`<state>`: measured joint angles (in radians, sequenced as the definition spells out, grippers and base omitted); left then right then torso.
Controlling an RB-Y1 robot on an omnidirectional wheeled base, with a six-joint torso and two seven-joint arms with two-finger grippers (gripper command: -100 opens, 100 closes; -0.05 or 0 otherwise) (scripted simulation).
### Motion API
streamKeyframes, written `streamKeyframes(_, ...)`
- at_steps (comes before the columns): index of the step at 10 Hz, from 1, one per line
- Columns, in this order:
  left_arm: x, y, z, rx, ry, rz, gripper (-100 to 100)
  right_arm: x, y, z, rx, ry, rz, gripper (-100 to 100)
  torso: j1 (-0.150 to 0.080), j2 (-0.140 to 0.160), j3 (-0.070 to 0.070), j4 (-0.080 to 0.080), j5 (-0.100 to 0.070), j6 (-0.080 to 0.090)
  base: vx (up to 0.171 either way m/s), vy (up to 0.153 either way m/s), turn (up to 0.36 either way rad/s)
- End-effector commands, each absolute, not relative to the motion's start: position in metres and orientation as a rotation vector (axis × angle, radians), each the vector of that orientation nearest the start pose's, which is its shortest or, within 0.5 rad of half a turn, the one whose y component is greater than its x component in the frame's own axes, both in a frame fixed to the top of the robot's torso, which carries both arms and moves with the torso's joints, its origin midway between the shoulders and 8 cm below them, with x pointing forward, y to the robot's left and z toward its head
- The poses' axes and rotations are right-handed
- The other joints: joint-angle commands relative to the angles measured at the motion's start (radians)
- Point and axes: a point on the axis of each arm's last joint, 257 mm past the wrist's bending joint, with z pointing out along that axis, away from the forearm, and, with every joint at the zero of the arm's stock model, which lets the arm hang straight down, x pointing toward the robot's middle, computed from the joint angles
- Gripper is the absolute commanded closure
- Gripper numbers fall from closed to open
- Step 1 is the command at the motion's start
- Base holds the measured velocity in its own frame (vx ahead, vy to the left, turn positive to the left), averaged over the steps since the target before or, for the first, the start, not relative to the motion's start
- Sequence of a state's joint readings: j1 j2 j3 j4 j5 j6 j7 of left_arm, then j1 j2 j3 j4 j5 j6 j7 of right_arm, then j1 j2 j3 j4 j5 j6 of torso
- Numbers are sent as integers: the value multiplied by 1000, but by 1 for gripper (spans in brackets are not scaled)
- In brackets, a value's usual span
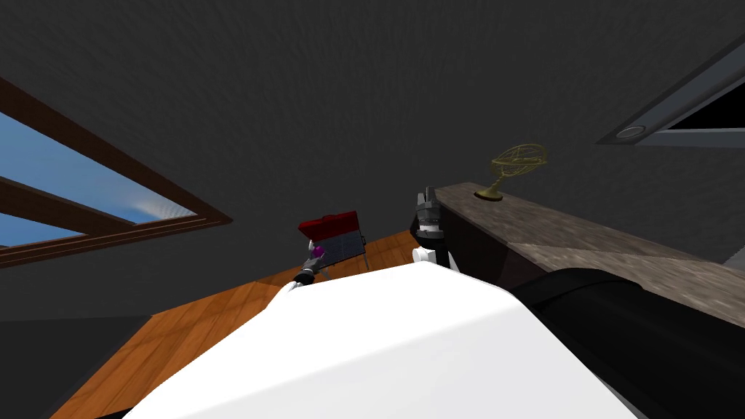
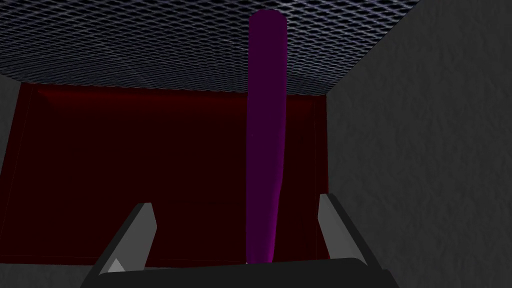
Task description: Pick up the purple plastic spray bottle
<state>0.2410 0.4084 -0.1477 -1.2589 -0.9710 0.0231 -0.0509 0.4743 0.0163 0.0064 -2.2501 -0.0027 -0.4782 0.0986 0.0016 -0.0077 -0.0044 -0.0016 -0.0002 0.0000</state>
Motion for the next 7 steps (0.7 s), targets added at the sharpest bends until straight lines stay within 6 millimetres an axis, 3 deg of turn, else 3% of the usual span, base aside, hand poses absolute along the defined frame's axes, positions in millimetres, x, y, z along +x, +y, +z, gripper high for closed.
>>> streamKeyframes(1, 378, 390, -480, -183, 2150, 62, -100, 355, -278, 15, 657, 641, 1222, 0, 0, 0, 0, 0, 0, 0, 95, 16, -18)
streamKeyframes(3, 377, 390, -478, -180, 2150, 65, -100, 355, -278, 16, 657, 641, 1222, 0, -1, 2, 1, 0, 0, 0, 46, 7, -5)
streamKeyframes(4, 378, 391, -478, -180, 2151, 68, 0, 355, -278, 16, 657, 641, 1222, 0, -1, 5, 2, 1, 0, 0, 6, 1, 0)
streamKeyframes(5, 393, 383, -479, -141, 2152, 35, -100, 355, -278, 16, 657, 641, 1222, 0, -1, 6, 3, 1, 0, 0, -5, -27, 58)
streamKeyframes(7, 383, 390, -490, -161, 2178, 45, -100, 355, -278, 16, 657, 641, 1222, 0, -3, 7, 4, 1, -1, 0, -6, -27, 12)
